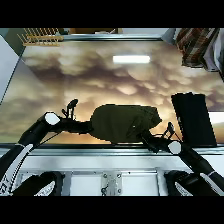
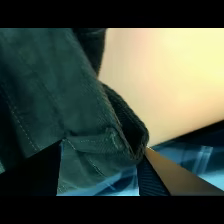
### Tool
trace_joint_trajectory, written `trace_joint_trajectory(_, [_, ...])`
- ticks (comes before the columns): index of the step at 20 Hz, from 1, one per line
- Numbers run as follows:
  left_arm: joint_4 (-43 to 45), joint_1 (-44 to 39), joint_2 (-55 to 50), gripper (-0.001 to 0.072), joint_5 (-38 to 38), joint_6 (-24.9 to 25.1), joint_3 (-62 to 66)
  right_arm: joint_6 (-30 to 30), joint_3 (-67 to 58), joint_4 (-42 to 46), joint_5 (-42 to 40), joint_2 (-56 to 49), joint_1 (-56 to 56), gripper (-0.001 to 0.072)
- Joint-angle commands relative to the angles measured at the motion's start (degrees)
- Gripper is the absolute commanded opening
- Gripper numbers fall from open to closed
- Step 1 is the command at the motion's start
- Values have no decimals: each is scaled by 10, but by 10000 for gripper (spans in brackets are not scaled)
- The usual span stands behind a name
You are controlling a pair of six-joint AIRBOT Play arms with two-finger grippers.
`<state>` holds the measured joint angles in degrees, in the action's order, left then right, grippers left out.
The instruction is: Fold the clothes and pants, and hang the long-sleeved shirts on hangers.
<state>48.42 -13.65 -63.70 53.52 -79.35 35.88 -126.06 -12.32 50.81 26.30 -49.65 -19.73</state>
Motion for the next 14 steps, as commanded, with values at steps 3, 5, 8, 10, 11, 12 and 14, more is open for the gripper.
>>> trace_joint_trajectory(3, [0,0,0,22,0,1,0,12,0,-5,-46,-14,-18,131])
trace_joint_trajectory(5, [1,0,1,22,4,1,3,46,-5,-2,-42,-6,-17,34])
trace_joint_trajectory(8, [0,26,20,22,53,-2,67,80,-79,91,37,39,14,32])
trace_joint_trajectory(10, [0,48,69,22,85,-11,151,99,-196,186,148,83,46,32])
trace_joint_trajectory(11, [-2,57,98,21,97,-24,204,114,-268,214,204,100,60,32])
trace_joint_trajectory(12, [-2,62,124,21,101,-40,256,140,-350,221,260,111,72,32])
trace_joint_trajectory(14, [-1,56,174,21,88,-59,356,152,-501,220,342,118,78,32])
